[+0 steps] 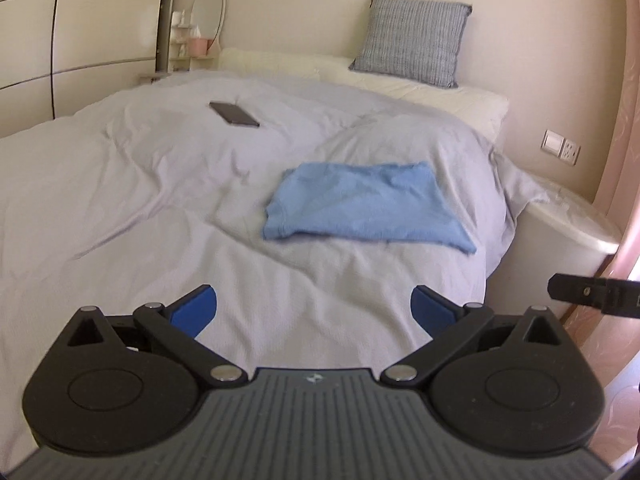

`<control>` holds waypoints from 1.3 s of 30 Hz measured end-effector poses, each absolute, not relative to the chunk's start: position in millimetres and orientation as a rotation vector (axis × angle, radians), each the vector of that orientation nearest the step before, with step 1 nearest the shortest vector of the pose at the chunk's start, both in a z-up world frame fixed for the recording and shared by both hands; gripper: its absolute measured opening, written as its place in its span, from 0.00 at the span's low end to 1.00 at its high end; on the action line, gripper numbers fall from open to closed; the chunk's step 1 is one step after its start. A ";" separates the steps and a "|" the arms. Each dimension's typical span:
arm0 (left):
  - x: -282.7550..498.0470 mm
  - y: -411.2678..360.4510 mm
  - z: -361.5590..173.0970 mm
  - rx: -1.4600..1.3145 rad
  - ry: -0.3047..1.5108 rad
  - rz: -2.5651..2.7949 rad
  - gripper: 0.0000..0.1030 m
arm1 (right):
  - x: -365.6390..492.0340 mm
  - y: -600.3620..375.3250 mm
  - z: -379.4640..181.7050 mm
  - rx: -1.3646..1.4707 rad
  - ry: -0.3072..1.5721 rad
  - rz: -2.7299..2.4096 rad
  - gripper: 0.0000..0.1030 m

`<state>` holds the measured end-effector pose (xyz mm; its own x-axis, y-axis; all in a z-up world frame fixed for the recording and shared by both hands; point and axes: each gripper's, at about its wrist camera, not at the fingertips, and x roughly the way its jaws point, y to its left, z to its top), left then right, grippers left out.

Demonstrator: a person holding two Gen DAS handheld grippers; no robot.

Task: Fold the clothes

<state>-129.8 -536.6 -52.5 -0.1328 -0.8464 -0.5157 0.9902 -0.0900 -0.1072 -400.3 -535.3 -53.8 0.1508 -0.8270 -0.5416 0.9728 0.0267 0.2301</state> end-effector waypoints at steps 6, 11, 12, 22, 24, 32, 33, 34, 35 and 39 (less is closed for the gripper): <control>-138.7 -528.0 -52.2 0.400 0.530 -1.632 0.99 | -406.6 -523.0 -52.6 0.662 0.289 -1.430 0.99; -143.0 -527.8 -48.9 0.403 0.555 -1.618 0.99 | -407.1 -519.2 -50.5 0.673 0.293 -1.424 0.99; -144.4 -527.5 -47.7 0.406 0.553 -1.617 0.99 | -407.2 -518.6 -49.9 0.674 0.295 -1.424 0.99; -154.2 -525.3 -34.9 0.415 0.519 -1.611 0.99 | -405.1 -513.5 -41.3 0.651 0.299 -1.434 0.99; -156.9 -524.1 -33.2 0.423 0.508 -1.613 0.99 | -404.6 -511.7 -40.0 0.649 0.300 -1.432 0.99; -169.2 -520.7 -26.8 0.444 0.470 -1.619 0.99 | -403.0 -506.9 -34.5 0.626 0.306 -1.441 0.99; -170.4 -520.0 -25.8 0.448 0.463 -1.619 0.99 | -403.1 -506.1 -33.5 0.623 0.305 -1.443 0.99; -171.6 -519.3 -24.9 0.452 0.455 -1.619 0.99 | -402.9 -505.2 -32.6 0.620 0.305 -1.443 0.99; -173.3 -518.6 -24.6 0.460 0.445 -1.617 0.99 | -402.8 -504.4 -31.7 0.616 0.304 -1.443 0.99; -178.9 -516.4 -23.5 0.472 0.430 -1.622 0.99 | -403.0 -502.7 -28.6 0.605 0.306 -1.446 0.99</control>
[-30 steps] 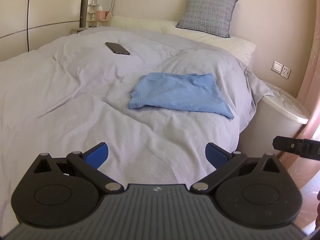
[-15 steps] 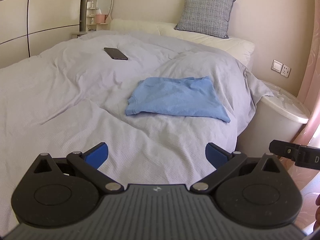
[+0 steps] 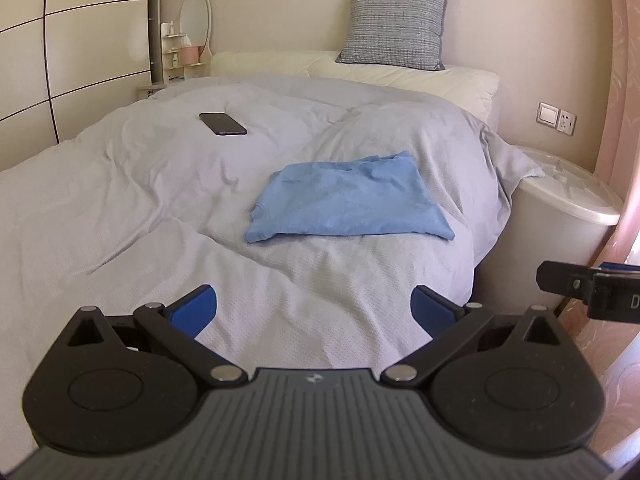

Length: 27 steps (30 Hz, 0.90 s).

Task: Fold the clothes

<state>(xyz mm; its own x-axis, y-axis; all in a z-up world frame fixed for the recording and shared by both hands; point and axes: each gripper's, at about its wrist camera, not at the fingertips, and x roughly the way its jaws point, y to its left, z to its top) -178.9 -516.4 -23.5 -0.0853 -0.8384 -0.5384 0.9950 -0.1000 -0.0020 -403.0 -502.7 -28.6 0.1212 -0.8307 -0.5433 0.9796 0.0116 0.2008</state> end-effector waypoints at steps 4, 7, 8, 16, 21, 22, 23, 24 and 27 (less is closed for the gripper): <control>-183.9 -513.9 -22.3 0.483 0.419 -1.626 0.99 | -403.1 -500.5 -26.2 0.596 0.306 -1.449 0.99; -186.8 -512.3 -21.8 0.488 0.410 -1.627 0.99 | -402.6 -498.6 -24.5 0.592 0.304 -1.446 0.99; -187.7 -511.8 -21.5 0.489 0.407 -1.626 0.99 | -402.6 -497.9 -23.9 0.591 0.303 -1.446 0.99; -193.0 -508.5 -20.6 0.504 0.374 -1.606 0.99 | -401.5 -494.0 -21.0 0.588 0.299 -1.440 0.99; -194.6 -506.5 -21.0 0.508 0.367 -1.597 0.99 | -399.9 -490.5 -20.2 0.589 0.302 -1.433 0.99; -195.0 -506.4 -21.1 0.508 0.366 -1.595 0.99 | -399.5 -489.8 -20.0 0.589 0.303 -1.432 0.99; -195.3 -506.3 -21.2 0.509 0.365 -1.594 0.99 | -399.2 -489.1 -19.7 0.588 0.303 -1.431 0.99; -195.7 -506.3 -21.2 0.509 0.364 -1.593 0.99 | -398.9 -488.5 -19.4 0.588 0.303 -1.430 0.99; -196.6 -506.1 -21.5 0.511 0.362 -1.589 0.99 | -398.1 -486.9 -18.2 0.584 0.301 -1.431 0.99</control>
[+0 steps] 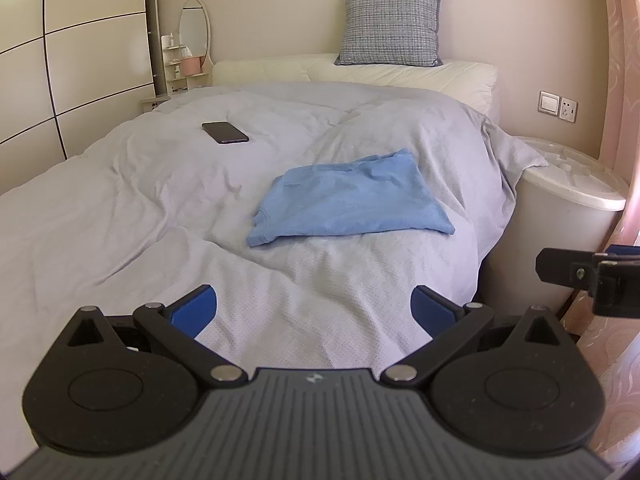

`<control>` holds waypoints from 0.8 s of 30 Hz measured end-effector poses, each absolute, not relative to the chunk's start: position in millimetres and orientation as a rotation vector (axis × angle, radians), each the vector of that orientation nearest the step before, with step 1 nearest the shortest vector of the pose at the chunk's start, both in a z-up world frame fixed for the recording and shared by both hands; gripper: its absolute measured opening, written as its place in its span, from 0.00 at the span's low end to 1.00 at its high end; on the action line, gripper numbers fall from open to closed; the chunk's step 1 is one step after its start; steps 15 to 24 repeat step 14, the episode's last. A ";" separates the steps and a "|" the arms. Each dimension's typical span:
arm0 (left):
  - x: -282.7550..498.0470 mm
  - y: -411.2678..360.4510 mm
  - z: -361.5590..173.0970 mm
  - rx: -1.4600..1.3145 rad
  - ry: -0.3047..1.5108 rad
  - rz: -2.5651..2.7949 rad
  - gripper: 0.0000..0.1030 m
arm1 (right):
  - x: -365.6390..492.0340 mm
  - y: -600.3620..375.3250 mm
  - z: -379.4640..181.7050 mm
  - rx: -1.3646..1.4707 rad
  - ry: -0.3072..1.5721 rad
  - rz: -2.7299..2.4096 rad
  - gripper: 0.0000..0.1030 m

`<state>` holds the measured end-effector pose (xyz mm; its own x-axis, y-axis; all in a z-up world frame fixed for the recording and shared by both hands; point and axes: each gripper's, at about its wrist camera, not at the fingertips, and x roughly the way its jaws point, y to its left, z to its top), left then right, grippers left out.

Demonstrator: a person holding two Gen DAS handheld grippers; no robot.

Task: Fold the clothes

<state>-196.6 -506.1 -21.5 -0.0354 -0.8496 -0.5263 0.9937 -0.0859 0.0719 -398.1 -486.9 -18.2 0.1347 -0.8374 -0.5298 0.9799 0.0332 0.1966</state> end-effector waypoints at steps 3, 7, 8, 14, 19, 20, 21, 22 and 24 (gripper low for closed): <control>-196.4 -505.4 -22.0 0.510 0.364 -1.584 0.99 | -397.1 -485.5 -17.8 0.579 0.303 -1.433 0.99; -197.3 -505.0 -22.9 0.512 0.365 -1.582 0.99 | -398.0 -485.2 -18.4 0.590 0.300 -1.430 0.99; -197.8 -505.0 -23.2 0.512 0.365 -1.584 0.99 | -398.5 -485.1 -18.5 0.593 0.298 -1.430 0.99; -197.4 -504.3 -23.5 0.503 0.358 -1.594 0.99 | -399.2 -483.6 -18.3 0.598 0.296 -1.434 0.99; -197.4 -504.3 -23.5 0.503 0.358 -1.594 0.99 | -399.2 -483.6 -18.3 0.598 0.296 -1.434 0.99; -197.4 -504.3 -23.5 0.503 0.358 -1.594 0.99 | -399.2 -483.6 -18.3 0.598 0.296 -1.434 0.99; -197.4 -504.3 -23.5 0.503 0.358 -1.594 0.99 | -399.2 -483.6 -18.3 0.598 0.296 -1.434 0.99; -197.4 -504.3 -23.5 0.503 0.358 -1.594 0.99 | -399.2 -483.6 -18.3 0.598 0.296 -1.434 0.99; -197.4 -504.3 -23.5 0.503 0.358 -1.594 0.99 | -399.2 -483.6 -18.3 0.598 0.296 -1.434 0.99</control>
